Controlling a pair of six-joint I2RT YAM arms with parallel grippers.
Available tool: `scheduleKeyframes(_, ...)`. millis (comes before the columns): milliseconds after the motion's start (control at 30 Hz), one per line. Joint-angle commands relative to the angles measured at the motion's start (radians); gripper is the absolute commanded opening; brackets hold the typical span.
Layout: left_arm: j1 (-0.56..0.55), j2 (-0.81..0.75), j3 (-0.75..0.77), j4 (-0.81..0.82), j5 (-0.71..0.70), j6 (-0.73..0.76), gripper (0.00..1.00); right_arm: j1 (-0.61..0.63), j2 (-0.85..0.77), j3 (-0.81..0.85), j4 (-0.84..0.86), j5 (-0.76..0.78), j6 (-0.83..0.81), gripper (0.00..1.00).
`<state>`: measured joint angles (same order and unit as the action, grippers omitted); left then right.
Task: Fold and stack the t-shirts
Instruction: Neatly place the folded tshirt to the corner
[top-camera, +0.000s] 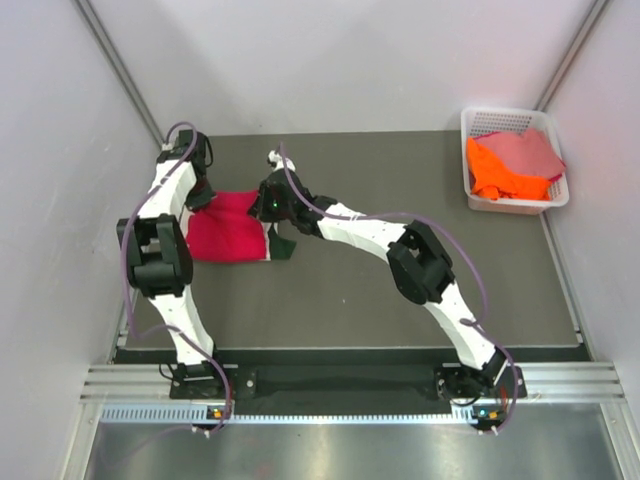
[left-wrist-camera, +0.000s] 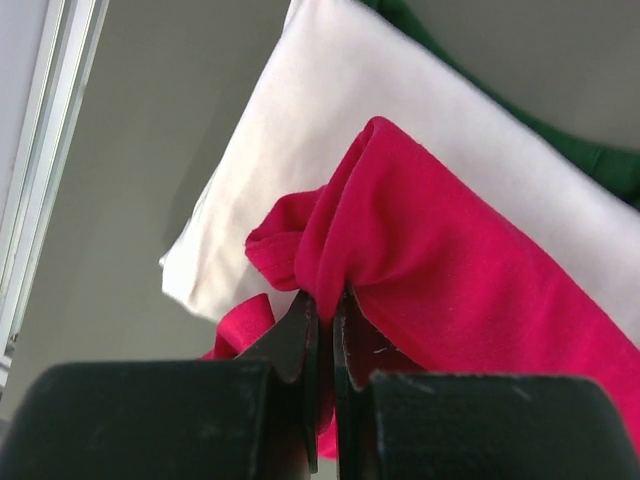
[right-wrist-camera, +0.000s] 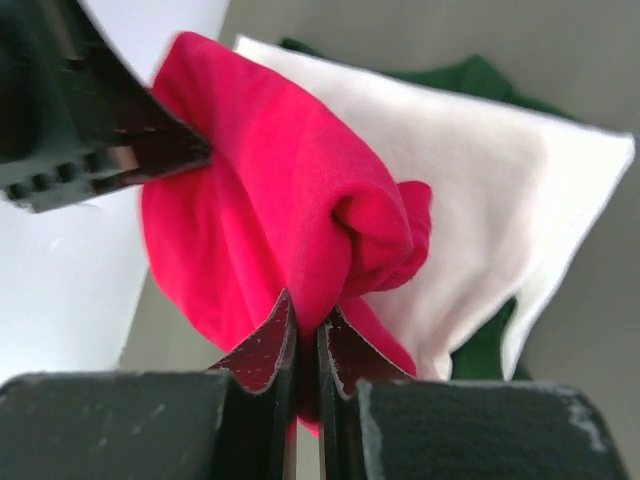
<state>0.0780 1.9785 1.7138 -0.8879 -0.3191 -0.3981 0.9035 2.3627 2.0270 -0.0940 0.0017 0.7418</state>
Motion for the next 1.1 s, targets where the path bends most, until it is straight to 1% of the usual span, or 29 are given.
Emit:
scheduleKeyframes(0,0.017,-0.131,-0.064,0.053,-0.037,-0.004,0.00,0.032,-0.128,-0.063,0.063,0.059,-0.016,0.00)
scheduleKeyframes(167,0.019,-0.231,-0.100,0.023,-0.029,-0.008,0.00,0.067,-0.226,-0.157,0.080,0.103,-0.044,0.00)
scheduleKeyframes(267,0.020,-0.276,-0.109,0.009,-0.037,-0.004,0.00,0.090,-0.237,-0.145,0.057,0.130,-0.065,0.00)
scheduleKeyframes(533,0.020,-0.308,-0.125,-0.036,-0.048,0.007,0.00,0.130,-0.272,-0.202,0.076,0.166,-0.056,0.00)
scheduleKeyframes(667,0.023,-0.288,-0.148,-0.011,-0.006,0.007,0.00,0.126,-0.247,-0.191,0.077,0.144,-0.036,0.00)
scheduleKeyframes(800,0.023,-0.242,-0.131,-0.028,-0.023,0.008,0.00,0.115,-0.201,-0.174,0.079,0.116,-0.015,0.00)
scheduleKeyframes(967,0.025,-0.205,-0.134,0.024,-0.012,0.005,0.00,0.094,-0.146,-0.134,0.080,0.109,-0.010,0.00)
scheduleKeyframes(1067,0.026,-0.159,-0.106,0.032,-0.006,0.007,0.00,0.069,-0.120,-0.117,0.083,0.093,-0.004,0.00)
